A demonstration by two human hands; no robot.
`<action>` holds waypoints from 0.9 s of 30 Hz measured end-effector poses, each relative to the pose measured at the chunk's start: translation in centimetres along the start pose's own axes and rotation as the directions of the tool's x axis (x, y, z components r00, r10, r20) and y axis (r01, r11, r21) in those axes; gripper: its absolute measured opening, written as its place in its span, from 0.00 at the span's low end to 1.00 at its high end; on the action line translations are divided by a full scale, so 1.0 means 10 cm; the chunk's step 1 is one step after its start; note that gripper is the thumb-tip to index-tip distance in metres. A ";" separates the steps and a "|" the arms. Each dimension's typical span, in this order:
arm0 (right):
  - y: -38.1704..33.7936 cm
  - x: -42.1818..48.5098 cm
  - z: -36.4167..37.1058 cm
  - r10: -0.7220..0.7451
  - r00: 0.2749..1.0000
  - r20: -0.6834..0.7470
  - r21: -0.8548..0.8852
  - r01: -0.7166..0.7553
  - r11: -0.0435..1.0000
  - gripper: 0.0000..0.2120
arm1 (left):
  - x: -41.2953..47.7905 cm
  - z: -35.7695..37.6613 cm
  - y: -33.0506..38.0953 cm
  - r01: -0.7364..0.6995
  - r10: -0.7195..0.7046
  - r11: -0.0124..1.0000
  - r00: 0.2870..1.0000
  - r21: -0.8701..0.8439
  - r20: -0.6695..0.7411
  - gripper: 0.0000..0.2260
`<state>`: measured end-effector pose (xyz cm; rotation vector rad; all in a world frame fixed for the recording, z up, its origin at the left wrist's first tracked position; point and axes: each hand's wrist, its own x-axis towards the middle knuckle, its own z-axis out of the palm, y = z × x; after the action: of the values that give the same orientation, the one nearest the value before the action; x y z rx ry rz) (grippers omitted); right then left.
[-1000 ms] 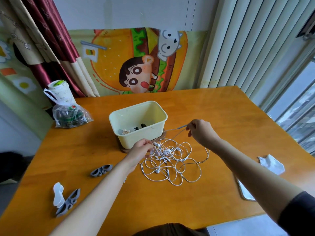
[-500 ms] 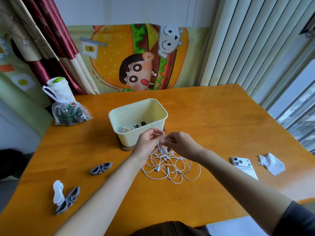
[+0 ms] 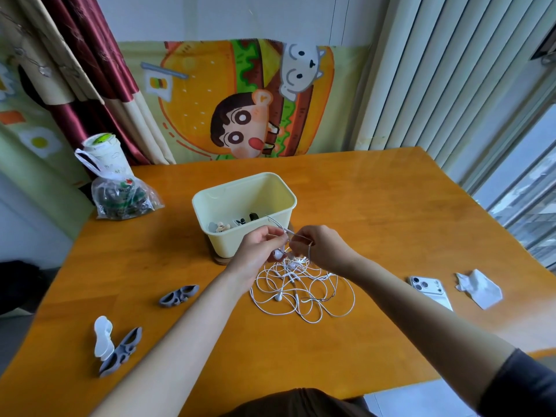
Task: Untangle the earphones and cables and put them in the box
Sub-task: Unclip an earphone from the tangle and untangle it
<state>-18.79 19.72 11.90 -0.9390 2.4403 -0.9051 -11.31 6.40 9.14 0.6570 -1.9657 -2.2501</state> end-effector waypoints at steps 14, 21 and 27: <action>-0.04 -0.02 -0.07 0.045 0.992 0.116 -0.002 -0.045 0.999 0.16 | -0.05 -0.04 0.06 0.027 -0.035 0.995 0.996 0.099 0.080 0.08; -0.06 -0.03 -0.01 0.022 0.993 0.116 -0.064 -0.014 0.998 0.17 | -0.02 0.03 0.04 0.061 -0.058 0.994 0.998 0.092 -0.028 0.15; -0.05 -0.03 0.00 0.035 0.995 0.088 -0.065 -0.030 0.997 0.12 | 0.00 0.06 0.05 0.051 -0.059 0.994 0.995 -0.101 -0.079 0.15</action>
<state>-18.35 19.60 12.30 -0.9380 2.4139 -0.7618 -11.65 6.86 9.63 0.7875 -1.8082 -2.2953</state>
